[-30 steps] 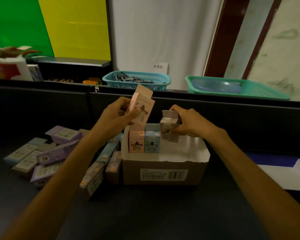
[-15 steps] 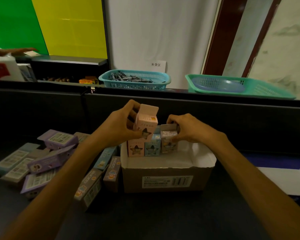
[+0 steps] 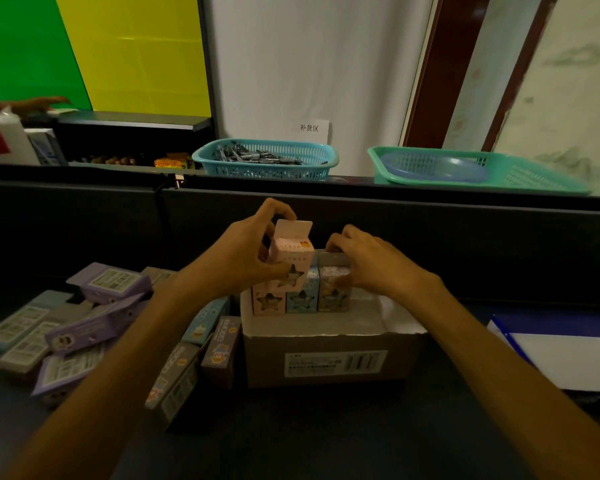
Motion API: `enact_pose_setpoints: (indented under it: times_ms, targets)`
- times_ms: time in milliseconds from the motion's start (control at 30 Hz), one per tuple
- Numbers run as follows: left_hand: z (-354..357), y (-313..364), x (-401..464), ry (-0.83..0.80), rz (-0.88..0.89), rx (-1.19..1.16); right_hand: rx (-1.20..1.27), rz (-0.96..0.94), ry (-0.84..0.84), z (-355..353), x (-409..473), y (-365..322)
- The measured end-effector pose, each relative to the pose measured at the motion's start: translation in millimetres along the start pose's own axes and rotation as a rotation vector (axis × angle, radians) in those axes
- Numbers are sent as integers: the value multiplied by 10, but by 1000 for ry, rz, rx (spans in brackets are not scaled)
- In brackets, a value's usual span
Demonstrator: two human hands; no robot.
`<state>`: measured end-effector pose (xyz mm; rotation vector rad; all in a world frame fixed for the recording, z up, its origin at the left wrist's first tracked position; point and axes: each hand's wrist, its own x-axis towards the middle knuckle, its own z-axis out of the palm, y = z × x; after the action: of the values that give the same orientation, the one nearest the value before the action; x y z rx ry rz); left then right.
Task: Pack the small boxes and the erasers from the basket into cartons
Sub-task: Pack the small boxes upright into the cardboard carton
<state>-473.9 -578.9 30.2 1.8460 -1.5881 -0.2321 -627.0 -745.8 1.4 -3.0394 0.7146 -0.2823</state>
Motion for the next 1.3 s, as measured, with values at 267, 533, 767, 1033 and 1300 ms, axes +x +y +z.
enact_pose_setpoints:
  times_ms: [267, 533, 767, 1033, 1300]
  targets:
    - [-37, -25, -42, -32, -47, -64, -17, -10, 25, -66, -47, 15]
    - [35, -1, -3, -206, -50, 352, -48, -6, 34, -121, -127, 122]
    - [107, 30, 38, -269, -123, 804, -43, 16, -12, -161, -237, 190]
    - [147, 30, 30, -277, -160, 857, -43, 21, -29, -268, -309, 124]
    - [-169, 105, -234, -40, -213, 746, -28, -24, -27, -485, -378, -184]
